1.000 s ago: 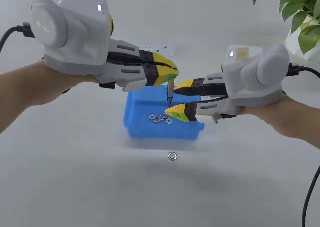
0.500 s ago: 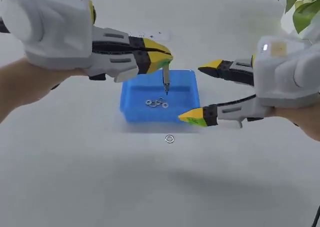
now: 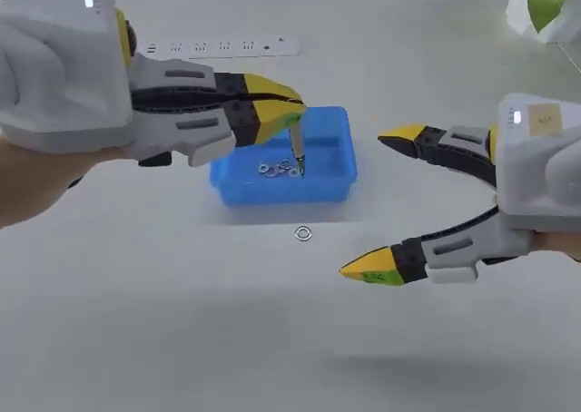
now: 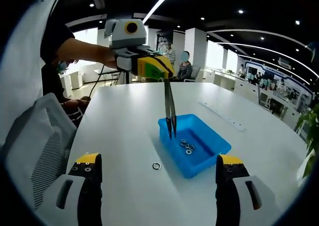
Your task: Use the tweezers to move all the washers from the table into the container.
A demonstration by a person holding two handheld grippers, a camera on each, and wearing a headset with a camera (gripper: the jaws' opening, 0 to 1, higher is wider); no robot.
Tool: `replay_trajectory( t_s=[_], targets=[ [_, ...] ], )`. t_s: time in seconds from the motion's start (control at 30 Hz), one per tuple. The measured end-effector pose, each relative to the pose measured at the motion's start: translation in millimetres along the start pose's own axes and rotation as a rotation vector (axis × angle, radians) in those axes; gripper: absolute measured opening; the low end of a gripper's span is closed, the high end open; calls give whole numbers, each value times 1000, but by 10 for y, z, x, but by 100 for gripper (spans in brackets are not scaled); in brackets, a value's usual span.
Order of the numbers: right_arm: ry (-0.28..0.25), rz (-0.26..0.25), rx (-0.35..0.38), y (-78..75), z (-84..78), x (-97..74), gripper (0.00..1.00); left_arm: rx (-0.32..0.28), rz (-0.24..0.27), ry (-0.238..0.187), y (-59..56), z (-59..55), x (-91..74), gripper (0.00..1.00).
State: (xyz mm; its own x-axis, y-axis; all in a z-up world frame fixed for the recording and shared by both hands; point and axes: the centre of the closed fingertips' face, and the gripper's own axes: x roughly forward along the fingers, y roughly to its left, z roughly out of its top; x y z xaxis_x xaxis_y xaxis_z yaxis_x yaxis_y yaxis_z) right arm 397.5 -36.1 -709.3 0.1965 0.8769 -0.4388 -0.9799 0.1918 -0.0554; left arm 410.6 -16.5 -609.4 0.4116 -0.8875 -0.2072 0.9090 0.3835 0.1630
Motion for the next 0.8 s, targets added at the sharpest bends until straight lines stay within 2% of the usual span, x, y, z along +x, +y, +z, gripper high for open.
replay_trajectory(
  t_s=[0.13, 0.23, 0.33, 0.43, 0.53, 0.67, 0.8],
  targets=[
    [-16, 24, 18, 81, -7, -36, 100, -3, -11, 6, -118, -36, 31, 4],
    [9, 40, 8, 163, -101, -43, 100, -13, -25, 8, -192, -144, 48, 4],
    [2, 46, 34, 217, -153, -52, 100, -17, -41, 24, -226, -272, 61, 4],
    [-1, 55, 56, 278, -203, -59, 100, -19, -52, 42, -219, -361, 66, 4],
    [-1, 47, 41, 311, -243, -63, 99, -34, -52, 40, -196, -444, 58, 4],
    [-23, 50, 75, 321, -236, -47, 98, -45, -68, 55, -230, -551, 70, 4],
    [-17, 57, 84, 337, -285, -22, 98, -50, -72, 64, -247, -632, 73, 4]
  ],
)
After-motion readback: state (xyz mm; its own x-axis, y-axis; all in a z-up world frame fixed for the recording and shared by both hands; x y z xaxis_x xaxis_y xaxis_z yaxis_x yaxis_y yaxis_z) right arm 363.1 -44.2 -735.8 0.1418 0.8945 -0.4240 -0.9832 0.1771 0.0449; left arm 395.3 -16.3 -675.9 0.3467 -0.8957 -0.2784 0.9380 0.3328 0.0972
